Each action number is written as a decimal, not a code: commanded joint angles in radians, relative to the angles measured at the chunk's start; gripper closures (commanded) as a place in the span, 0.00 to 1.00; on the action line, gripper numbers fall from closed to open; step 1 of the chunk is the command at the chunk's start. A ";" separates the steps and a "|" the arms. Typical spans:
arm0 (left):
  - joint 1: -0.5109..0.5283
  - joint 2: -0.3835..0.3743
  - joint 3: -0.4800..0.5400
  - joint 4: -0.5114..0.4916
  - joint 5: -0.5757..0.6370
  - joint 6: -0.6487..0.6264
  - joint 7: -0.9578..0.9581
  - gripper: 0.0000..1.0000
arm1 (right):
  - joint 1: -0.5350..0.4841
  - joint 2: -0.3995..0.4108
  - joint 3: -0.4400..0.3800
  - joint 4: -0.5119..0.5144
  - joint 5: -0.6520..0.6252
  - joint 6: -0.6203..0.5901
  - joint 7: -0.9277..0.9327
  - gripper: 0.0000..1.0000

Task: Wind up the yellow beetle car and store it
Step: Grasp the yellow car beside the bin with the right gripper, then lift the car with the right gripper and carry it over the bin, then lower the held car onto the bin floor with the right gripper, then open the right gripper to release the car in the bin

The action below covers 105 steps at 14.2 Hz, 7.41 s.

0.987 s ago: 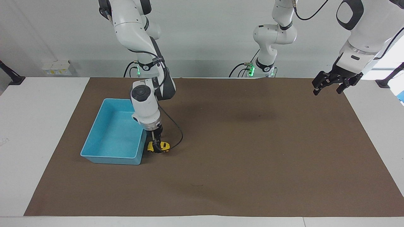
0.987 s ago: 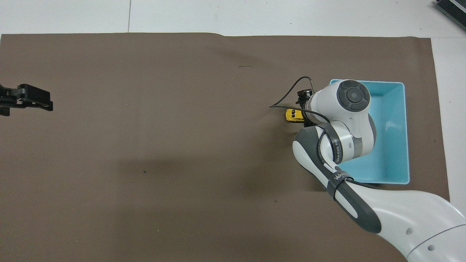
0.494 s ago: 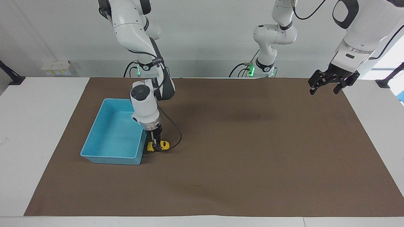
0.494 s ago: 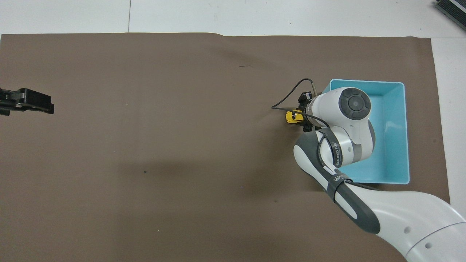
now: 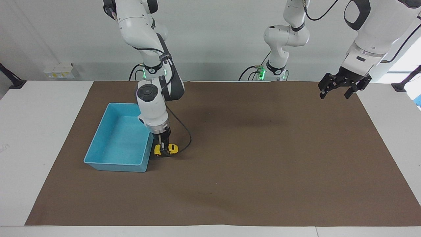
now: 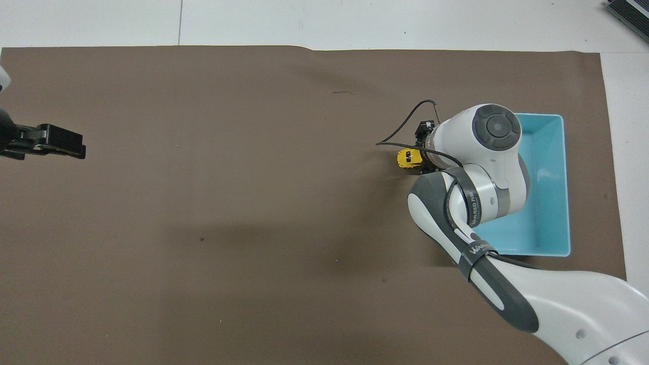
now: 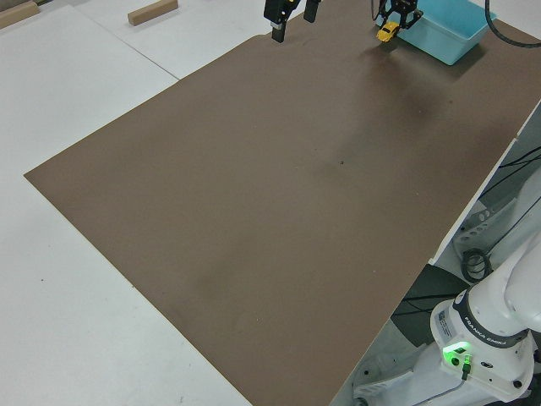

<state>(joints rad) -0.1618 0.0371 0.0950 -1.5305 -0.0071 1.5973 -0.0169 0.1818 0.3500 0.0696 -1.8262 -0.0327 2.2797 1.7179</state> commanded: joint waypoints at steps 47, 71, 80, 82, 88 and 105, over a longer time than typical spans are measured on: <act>-0.005 -0.054 0.012 -0.011 -0.005 0.007 0.011 0.00 | -0.341 -0.206 0.010 0.102 0.016 -0.445 -1.584 1.00; 0.004 -0.055 0.023 -0.013 -0.007 0.001 0.009 0.00 | -0.360 -0.256 0.009 -0.238 -0.016 -0.194 -1.833 1.00; 0.004 -0.054 0.023 -0.016 -0.007 0.000 0.009 0.00 | -0.346 -0.135 0.012 -0.251 0.080 -0.046 -1.815 1.00; 0.005 -0.054 0.023 -0.017 -0.007 0.000 0.009 0.00 | -0.341 -0.128 0.010 -0.252 0.080 -0.039 -1.816 1.00; 0.035 -0.052 0.022 -0.017 -0.007 0.000 0.011 0.00 | -0.341 -0.125 0.012 -0.271 0.080 -0.012 -1.815 1.00; 0.131 -0.055 -0.057 -0.023 -0.010 0.001 0.015 0.00 | -0.323 -0.158 0.013 -0.013 -0.027 -0.247 -1.756 0.00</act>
<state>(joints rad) -0.0642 0.0023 0.0662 -1.5339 -0.0096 1.6010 -0.0134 -0.1393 0.1975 0.0782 -1.8802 -0.0360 2.0853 -0.0676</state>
